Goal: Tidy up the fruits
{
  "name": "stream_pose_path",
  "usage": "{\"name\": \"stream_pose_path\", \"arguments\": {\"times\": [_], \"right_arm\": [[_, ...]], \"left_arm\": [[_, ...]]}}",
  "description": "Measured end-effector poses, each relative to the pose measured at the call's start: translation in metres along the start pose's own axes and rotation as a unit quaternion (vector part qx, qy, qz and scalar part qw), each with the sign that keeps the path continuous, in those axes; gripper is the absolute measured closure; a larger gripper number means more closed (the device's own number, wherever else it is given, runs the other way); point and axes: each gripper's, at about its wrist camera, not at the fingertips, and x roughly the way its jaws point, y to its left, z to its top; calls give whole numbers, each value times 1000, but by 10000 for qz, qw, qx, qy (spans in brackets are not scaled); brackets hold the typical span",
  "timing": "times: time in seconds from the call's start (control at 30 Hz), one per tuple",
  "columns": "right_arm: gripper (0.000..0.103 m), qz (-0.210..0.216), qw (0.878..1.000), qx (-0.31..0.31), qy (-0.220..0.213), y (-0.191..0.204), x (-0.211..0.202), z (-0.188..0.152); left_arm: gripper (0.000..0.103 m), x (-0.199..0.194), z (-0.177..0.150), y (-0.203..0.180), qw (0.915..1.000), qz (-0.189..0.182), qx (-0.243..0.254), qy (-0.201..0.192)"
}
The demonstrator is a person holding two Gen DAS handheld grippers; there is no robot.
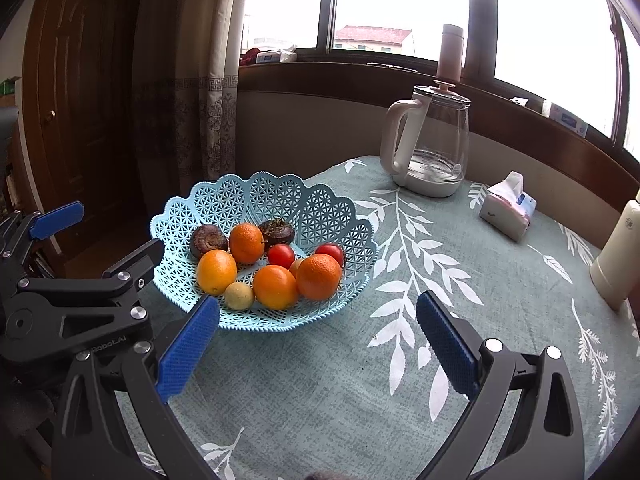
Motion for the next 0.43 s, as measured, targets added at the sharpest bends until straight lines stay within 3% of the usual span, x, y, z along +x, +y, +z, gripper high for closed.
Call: {"name": "stream_pose_path", "arguments": {"times": [0.43], "right_arm": [[5, 34, 9993, 344, 158, -17, -2, -1]], "left_arm": [[3, -3, -1, -4, 10000, -68, 1, -11]]}}
